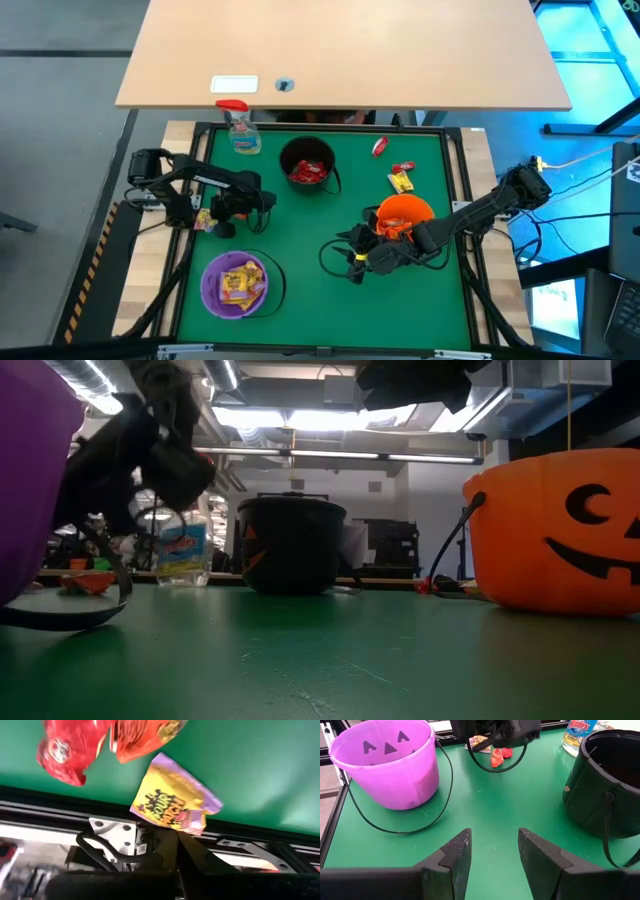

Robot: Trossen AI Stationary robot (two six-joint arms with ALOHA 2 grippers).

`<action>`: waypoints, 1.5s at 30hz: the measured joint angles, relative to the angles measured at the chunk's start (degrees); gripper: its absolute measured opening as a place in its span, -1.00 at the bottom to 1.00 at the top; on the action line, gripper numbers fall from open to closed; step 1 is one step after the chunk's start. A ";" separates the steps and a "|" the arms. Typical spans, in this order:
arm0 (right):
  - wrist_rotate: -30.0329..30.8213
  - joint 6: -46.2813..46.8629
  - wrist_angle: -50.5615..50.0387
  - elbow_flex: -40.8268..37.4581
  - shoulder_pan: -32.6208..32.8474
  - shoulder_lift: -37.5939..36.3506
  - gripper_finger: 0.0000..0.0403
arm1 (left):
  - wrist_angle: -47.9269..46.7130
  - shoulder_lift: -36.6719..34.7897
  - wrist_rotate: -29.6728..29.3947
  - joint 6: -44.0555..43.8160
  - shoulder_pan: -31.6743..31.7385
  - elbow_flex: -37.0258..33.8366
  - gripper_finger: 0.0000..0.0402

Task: Sort candy
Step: Put the yellow candy into the violet bucket

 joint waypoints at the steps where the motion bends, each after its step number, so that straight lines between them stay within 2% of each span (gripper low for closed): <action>1: 0.00 0.00 0.00 0.00 0.00 0.00 -0.21 | -0.21 -0.68 0.25 -0.03 -0.43 0.68 -1.00; 7: 0.00 0.72 0.22 0.00 0.00 0.00 -0.21 | -0.14 -4.57 2.82 -2.52 -1.83 0.97 -1.00; 10: 0.01 0.81 0.54 0.00 0.00 0.00 -0.21 | 1.19 -4.70 4.91 -4.62 -1.10 -0.50 -0.93; 14: 0.00 0.83 1.09 0.00 0.00 0.00 -0.21 | 4.01 -4.66 6.45 -5.06 -0.36 -4.07 -0.68; 17: -0.37 0.83 1.08 0.00 0.00 0.00 -0.21 | 3.51 -4.64 4.05 -5.05 0.15 -6.50 -0.44; 22: -0.42 0.82 0.94 0.00 0.00 0.00 -0.21 | 5.03 -4.59 2.13 -5.41 0.22 -6.42 -0.08; 28: -0.39 0.83 0.94 0.00 0.00 0.00 -0.21 | 5.55 -4.14 1.04 -6.06 0.22 -6.53 0.20; 32: -0.39 0.83 1.08 0.00 0.00 0.00 -0.21 | 5.66 -2.62 1.40 -4.31 0.22 -6.84 0.27; 38: -0.39 0.83 1.10 0.00 0.00 0.00 -0.21 | 9.01 -2.12 3.47 -1.42 0.35 -7.65 0.27; 42: -0.40 0.83 1.20 0.00 0.00 0.00 -0.21 | 11.12 -1.70 8.64 -0.15 1.16 -10.32 0.26; 45: -0.39 0.82 1.22 0.00 0.00 0.00 -0.21 | 11.65 -0.63 9.11 -0.12 1.46 -10.18 0.26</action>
